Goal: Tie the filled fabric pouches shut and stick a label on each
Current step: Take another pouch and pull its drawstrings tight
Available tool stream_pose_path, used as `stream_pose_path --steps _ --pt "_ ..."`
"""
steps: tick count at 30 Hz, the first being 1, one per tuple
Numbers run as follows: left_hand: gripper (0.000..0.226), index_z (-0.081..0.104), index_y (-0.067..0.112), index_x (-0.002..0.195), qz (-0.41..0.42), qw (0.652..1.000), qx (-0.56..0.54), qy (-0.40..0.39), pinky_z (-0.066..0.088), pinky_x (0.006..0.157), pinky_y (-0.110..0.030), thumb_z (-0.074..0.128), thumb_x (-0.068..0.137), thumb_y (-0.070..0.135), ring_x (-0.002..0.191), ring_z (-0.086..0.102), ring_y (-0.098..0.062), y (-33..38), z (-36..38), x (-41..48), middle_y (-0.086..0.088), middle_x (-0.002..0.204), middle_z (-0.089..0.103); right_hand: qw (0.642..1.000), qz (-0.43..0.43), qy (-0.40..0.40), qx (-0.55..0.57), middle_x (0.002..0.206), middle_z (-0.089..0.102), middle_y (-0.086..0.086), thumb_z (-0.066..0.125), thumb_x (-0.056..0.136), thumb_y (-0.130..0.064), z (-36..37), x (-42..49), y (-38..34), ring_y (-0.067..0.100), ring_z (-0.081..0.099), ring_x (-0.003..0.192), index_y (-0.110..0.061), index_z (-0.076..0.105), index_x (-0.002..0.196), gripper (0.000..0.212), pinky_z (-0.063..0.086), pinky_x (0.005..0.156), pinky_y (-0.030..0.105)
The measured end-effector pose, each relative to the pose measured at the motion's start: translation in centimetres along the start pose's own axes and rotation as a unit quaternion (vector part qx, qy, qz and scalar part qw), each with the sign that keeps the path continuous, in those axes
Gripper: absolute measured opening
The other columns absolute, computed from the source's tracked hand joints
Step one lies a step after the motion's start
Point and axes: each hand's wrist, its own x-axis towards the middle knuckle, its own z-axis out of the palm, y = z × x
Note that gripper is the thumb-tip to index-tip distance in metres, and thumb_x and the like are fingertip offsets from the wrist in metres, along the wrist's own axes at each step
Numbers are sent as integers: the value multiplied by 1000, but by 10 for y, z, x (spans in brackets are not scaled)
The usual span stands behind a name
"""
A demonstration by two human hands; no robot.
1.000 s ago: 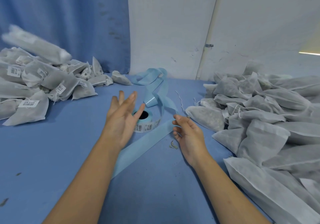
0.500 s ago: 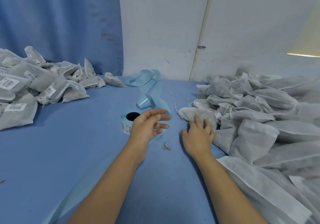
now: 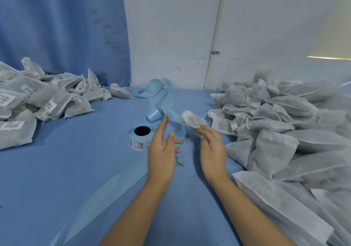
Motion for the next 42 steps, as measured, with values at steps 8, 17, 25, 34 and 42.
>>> stream_pose_path --steps 8,17,25,34,42 --pt "36 49 28 129 -10 1000 26 15 55 64 -18 50 98 10 80 64 8 -8 5 -2 19 108 62 992 -94 -74 -41 111 60 -8 48 86 14 -8 -10 -8 6 48 108 -3 72 106 35 26 94 0" --pt "19 61 29 90 -42 997 54 44 47 59 -13 56 94 11 62 56 -8 -11 1 -1 3 73 60 970 -82 -169 -157 158 1 -16 43 93 1 -2 -8 -1 9 16 143 -14 33 148 59 15 99 1" --pt "26 65 25 95 -159 981 18 -114 37 46 -14 49 94 3 43 45 -7 -9 -1 5 4 54 53 979 1 -184 -84 158 15 -12 44 89 1 -4 -6 1 0 21 139 -20 51 136 52 23 89 2" --pt "23 66 19 105 -149 980 51 -123 39 47 -17 47 96 9 42 45 -10 -10 1 2 2 49 51 976 182 -95 76 60 64 -8 61 87 -32 -1 -8 -9 0 50 55 -19 68 62 29 40 60 22" --pt "35 60 19 113 -148 974 84 -149 42 47 -22 44 87 1 42 45 -13 -8 0 0 -2 46 52 924 273 -103 247 66 65 3 64 83 -6 -1 -4 -20 5 57 58 -7 71 70 15 43 53 9"
